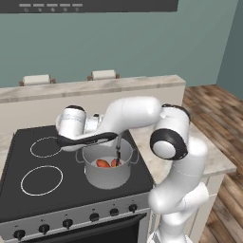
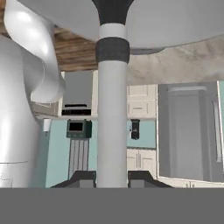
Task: Put the sweet potato and sweet potato in the pot. Retrieve the spatula and lightly stir the vegetables in the pot.
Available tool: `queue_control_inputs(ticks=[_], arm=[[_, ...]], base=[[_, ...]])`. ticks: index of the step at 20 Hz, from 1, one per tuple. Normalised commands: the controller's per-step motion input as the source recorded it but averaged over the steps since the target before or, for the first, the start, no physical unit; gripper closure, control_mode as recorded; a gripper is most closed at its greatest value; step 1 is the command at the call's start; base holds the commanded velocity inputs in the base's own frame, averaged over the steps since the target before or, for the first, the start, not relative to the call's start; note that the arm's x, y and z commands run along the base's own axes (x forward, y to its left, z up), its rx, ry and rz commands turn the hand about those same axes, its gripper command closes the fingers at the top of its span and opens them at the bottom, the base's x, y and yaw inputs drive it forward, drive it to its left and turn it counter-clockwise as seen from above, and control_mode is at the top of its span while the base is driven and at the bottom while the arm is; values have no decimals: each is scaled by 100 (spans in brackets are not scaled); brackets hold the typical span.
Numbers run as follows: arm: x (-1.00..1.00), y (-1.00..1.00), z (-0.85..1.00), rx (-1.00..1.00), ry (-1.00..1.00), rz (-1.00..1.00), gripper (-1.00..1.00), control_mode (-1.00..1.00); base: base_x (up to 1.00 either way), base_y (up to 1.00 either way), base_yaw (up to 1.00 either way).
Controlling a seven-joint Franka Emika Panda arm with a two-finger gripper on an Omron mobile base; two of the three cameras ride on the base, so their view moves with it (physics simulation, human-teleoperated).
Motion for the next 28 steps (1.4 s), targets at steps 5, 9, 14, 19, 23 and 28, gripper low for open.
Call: queue_control_inputs(ticks=[5,9,14,19,23,28], arm=[[23,42,-6,0,-4,0,100,-100],[14,6,1,0,-1,0,100,-100],[0,0,-13,-2,0,0,100,-100],[6,-1,-22,-3,0,0,100,-100],[13,0,-40,0,-6,0,100,-100],[7,5,-38,0,-9,0,100,-100]], base=[[0,0,0],[0,0,0],[0,0,0],[0,0,0],[0,0,0],[0,0,0]])
